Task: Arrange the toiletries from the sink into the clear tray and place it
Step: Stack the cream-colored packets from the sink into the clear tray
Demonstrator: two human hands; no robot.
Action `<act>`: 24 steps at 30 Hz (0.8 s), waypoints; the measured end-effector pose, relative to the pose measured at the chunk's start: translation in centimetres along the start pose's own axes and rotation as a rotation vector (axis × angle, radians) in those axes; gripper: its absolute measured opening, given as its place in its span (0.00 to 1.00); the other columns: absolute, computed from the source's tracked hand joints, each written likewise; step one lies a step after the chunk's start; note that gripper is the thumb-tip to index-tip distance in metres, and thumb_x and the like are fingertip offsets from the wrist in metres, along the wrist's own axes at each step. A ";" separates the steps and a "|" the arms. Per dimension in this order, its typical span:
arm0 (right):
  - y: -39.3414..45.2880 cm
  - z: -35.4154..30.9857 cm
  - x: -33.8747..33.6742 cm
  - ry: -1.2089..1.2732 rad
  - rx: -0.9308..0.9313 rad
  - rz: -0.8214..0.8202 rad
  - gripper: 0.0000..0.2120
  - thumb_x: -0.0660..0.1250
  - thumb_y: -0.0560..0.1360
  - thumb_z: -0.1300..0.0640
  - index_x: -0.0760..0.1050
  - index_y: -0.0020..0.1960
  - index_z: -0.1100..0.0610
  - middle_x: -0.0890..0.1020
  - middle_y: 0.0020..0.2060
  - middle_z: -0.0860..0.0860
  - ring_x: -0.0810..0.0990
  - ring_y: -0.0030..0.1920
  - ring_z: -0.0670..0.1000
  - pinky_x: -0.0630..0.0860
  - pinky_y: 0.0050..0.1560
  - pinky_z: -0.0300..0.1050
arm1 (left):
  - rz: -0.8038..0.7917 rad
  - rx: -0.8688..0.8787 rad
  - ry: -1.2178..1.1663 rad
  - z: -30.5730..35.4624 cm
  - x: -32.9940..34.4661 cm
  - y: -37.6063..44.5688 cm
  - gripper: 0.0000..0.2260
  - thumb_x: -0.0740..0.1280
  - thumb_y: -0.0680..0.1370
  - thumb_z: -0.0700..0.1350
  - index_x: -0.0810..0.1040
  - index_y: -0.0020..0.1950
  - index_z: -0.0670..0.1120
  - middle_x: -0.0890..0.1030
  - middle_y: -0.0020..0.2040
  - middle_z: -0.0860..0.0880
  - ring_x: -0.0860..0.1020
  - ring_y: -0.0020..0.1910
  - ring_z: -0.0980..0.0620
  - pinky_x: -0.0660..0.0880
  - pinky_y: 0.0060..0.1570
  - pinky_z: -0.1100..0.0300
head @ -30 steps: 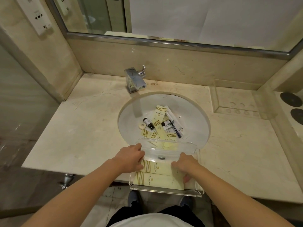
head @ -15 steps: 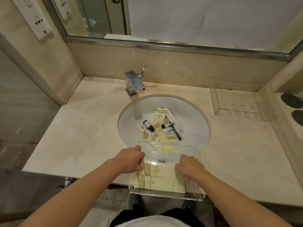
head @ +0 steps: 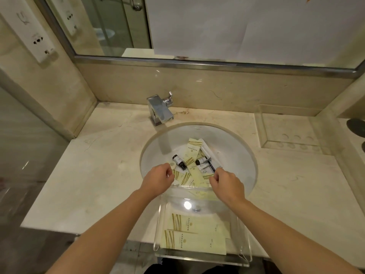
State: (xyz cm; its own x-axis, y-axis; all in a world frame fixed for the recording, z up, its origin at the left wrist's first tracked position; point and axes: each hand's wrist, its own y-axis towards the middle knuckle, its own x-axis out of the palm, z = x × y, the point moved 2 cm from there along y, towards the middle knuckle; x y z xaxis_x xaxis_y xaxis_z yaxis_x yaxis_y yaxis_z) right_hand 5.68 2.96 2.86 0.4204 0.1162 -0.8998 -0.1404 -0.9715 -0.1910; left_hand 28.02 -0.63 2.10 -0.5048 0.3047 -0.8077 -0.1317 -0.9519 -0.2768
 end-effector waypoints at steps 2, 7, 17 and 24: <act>1.7 -0.1 0.8 0.016 0.044 -0.061 0.06 0.60 0.76 0.54 0.72 0.41 0.54 0.79 0.36 0.49 0.77 0.37 0.52 0.69 0.32 0.43 | -0.006 -0.091 -0.058 -0.2 0.6 1.6 0.05 0.64 0.75 0.43 0.72 0.39 0.47 0.77 0.37 0.50 0.76 0.40 0.48 0.74 0.40 0.54; 4.9 0.3 3.4 0.034 0.117 -0.209 0.05 0.62 0.75 0.53 0.72 0.42 0.52 0.80 0.41 0.50 0.78 0.43 0.54 0.72 0.38 0.44 | -0.055 -0.210 -0.138 -1.5 2.5 4.7 0.06 0.64 0.76 0.42 0.72 0.38 0.47 0.79 0.41 0.47 0.77 0.43 0.47 0.73 0.42 0.55; 9.3 1.1 8.4 -0.243 0.095 -0.607 0.10 0.61 0.74 0.46 0.71 0.48 0.52 0.77 0.43 0.48 0.75 0.44 0.51 0.68 0.39 0.43 | -0.287 -0.370 -0.142 -4.3 5.9 10.1 0.13 0.62 0.79 0.43 0.70 0.34 0.43 0.72 0.33 0.46 0.73 0.32 0.48 0.75 0.40 0.54; 11.7 2.0 10.8 -0.305 0.110 -0.633 0.17 0.65 0.70 0.40 0.73 0.49 0.52 0.76 0.38 0.47 0.77 0.42 0.49 0.70 0.41 0.43 | -0.429 -0.005 0.359 -5.1 9.5 11.3 0.12 0.57 0.80 0.48 0.75 0.60 0.51 0.71 0.59 0.47 0.75 0.52 0.45 0.74 0.51 0.52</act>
State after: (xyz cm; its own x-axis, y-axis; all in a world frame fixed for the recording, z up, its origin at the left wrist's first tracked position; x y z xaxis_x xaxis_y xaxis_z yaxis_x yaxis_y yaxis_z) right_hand 6.77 -6.69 -9.85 0.1840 0.7200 -0.6692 -0.0481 -0.6734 -0.7377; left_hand 26.09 -8.30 -11.38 -0.0843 0.6576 -0.7487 -0.2562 -0.7404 -0.6214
